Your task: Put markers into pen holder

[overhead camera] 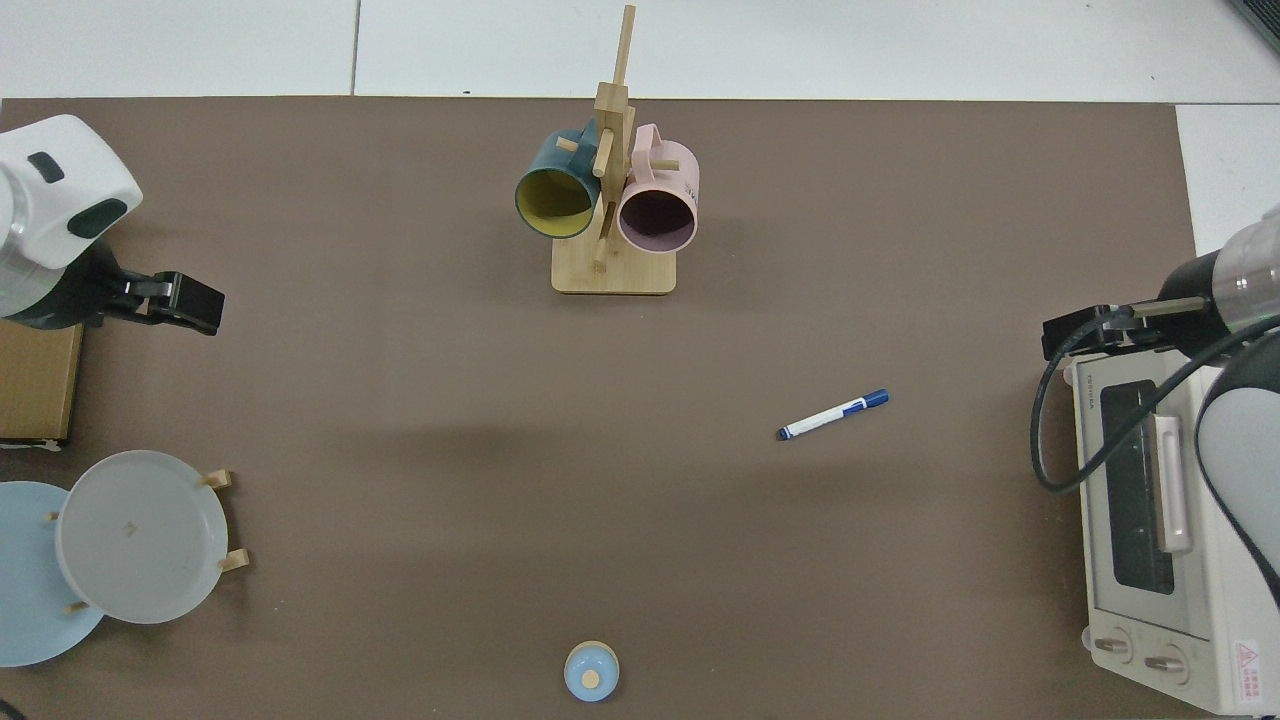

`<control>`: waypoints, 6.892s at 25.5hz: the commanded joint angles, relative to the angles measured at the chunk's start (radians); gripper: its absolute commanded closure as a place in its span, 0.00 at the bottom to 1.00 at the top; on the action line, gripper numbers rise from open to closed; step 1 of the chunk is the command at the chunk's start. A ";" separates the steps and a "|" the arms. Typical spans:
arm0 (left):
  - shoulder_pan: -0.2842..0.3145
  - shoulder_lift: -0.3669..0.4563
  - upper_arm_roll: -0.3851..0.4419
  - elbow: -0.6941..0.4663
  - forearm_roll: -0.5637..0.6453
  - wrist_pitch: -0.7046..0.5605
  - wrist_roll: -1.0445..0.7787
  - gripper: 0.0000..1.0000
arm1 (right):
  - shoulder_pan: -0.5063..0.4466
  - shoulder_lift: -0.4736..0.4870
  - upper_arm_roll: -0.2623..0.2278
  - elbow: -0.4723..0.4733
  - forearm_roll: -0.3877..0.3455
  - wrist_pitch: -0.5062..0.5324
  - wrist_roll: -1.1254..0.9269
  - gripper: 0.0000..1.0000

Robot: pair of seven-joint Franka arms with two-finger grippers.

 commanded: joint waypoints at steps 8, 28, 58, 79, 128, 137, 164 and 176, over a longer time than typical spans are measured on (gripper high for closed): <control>0.013 -0.129 0.009 -0.181 -0.128 0.076 -0.013 0.00 | -0.045 -0.019 0.010 -0.018 0.003 0.023 -0.023 0.00; 0.012 -0.126 0.021 -0.180 -0.121 0.082 0.015 0.00 | -0.102 -0.054 0.010 -0.176 0.145 0.129 0.492 0.00; 0.012 -0.128 0.021 -0.193 -0.120 0.074 0.015 0.00 | 0.090 0.226 0.024 -0.464 0.210 0.698 1.272 0.00; 0.010 -0.132 0.021 -0.206 -0.120 0.064 0.013 0.00 | 0.089 0.234 0.024 -0.484 0.211 0.652 1.280 0.00; -0.019 -0.131 0.004 -0.163 -0.126 0.025 0.612 0.00 | 0.090 0.030 0.027 -0.129 0.503 0.172 1.295 1.00; -0.022 -0.131 -0.057 -0.124 -0.120 0.056 0.990 0.00 | 0.092 0.003 0.125 -0.122 0.615 0.192 1.533 1.00; -0.022 -0.132 -0.339 -0.094 -0.144 0.123 1.187 0.00 | 0.260 0.058 0.244 -0.127 0.665 0.598 1.923 1.00; -0.042 -0.126 -0.394 -0.089 -0.144 0.156 1.162 0.18 | 0.299 0.081 0.246 -0.132 0.664 0.657 1.950 1.00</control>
